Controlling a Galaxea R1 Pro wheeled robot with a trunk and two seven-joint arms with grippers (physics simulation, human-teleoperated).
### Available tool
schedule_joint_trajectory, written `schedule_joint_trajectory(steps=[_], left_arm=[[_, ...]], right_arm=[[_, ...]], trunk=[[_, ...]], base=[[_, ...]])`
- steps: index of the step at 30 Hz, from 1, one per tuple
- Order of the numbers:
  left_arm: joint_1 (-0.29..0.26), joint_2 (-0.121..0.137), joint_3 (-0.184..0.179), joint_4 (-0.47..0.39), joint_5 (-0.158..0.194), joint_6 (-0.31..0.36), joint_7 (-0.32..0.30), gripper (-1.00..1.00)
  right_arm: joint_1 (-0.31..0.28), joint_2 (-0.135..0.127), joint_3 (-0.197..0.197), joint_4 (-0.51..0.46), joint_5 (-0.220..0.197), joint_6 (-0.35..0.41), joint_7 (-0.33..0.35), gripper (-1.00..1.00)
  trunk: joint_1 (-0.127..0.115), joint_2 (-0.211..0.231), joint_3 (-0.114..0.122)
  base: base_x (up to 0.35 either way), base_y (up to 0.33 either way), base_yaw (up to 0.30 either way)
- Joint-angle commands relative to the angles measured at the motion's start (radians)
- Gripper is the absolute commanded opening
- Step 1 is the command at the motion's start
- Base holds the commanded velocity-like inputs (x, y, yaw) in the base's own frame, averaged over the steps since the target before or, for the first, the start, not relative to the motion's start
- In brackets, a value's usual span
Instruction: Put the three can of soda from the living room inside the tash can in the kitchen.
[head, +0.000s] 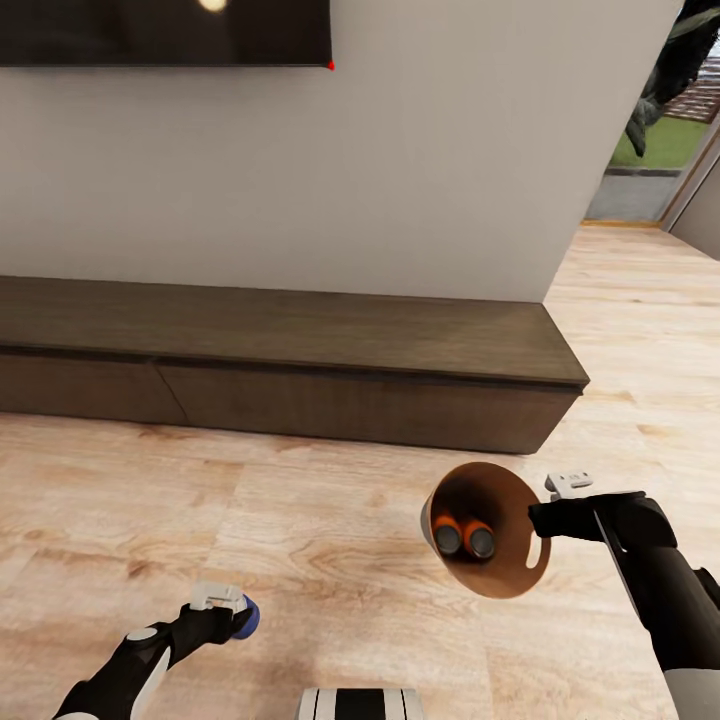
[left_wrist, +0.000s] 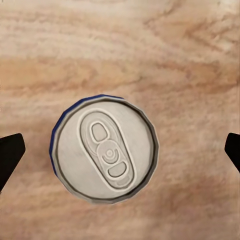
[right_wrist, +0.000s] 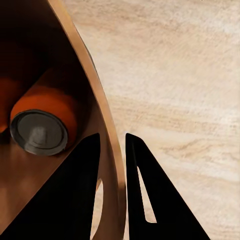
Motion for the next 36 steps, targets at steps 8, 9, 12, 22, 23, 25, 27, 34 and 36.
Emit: schedule_joint_trajectory(steps=[8, 9, 12, 22, 23, 25, 27, 34, 36], left_arm=[[0.0, 0.003, -0.001, -0.006, 0.002, 0.0, -0.013, 1.0], [0.0, 0.002, -0.002, -0.006, 0.001, 0.0, -0.013, 1.0], [0.0, -0.001, -0.002, -0.005, 0.001, 0.0, -0.012, 1.0], [0.0, -0.003, -0.001, 0.002, -0.003, 0.001, -0.014, 1.0], [0.0, -0.002, 0.0, 0.002, -0.002, 0.001, -0.014, 1.0], [0.0, -0.001, 0.0, 0.001, 0.0, 0.001, -0.014, 1.0], [0.0, 0.001, 0.001, -0.001, 0.001, 0.001, -0.015, 1.0], [0.0, 0.001, 0.002, -0.006, 0.003, 0.001, -0.016, 1.0], [0.0, 0.001, 0.002, -0.004, 0.002, 0.001, -0.016, 1.0]], right_arm=[[0.0, 0.009, 0.001, 0.0, -0.012, 0.004, 0.002, -1.0], [0.0, 0.013, 0.001, 0.0, -0.011, 0.004, 0.002, -1.0], [0.0, 0.018, 0.001, 0.0, -0.008, 0.004, 0.002, -1.0], [0.0, 0.02, 0.0, 0.0, -0.007, 0.004, 0.002, -1.0], [0.0, 0.02, 0.0, 0.0, -0.007, 0.004, 0.001, -1.0], [0.0, 0.02, -0.001, 0.0, -0.007, 0.004, 0.002, -1.0], [0.0, 0.02, -0.001, 0.0, -0.007, 0.004, 0.002, -1.0], [0.0, 0.02, 0.0, 0.0, -0.007, 0.004, 0.001, -1.0], [0.0, 0.02, 0.0, 0.0, -0.006, 0.004, 0.001, -1.0]], trunk=[[0.0, 0.0, 0.0], [0.0, 0.0, 0.0], [0.0, 0.0, 0.0], [0.004, -0.002, -0.031], [0.004, -0.002, -0.035], [0.005, -0.003, -0.042], [0.005, -0.003, -0.042], [0.005, -0.003, -0.046], [0.006, -0.003, -0.054]], base=[[0.107, 0.024, 0.0], [0.058, 0.009, 0.0], [0.033, 0.005, 0.0], [0.003, 0.001, 0.0], [0.0, 0.0, 0.0], [0.0, 0.0, 0.0], [0.0, 0.0, 0.0], [0.0, 0.0, 0.0], [0.0, 0.0, 0.0]])
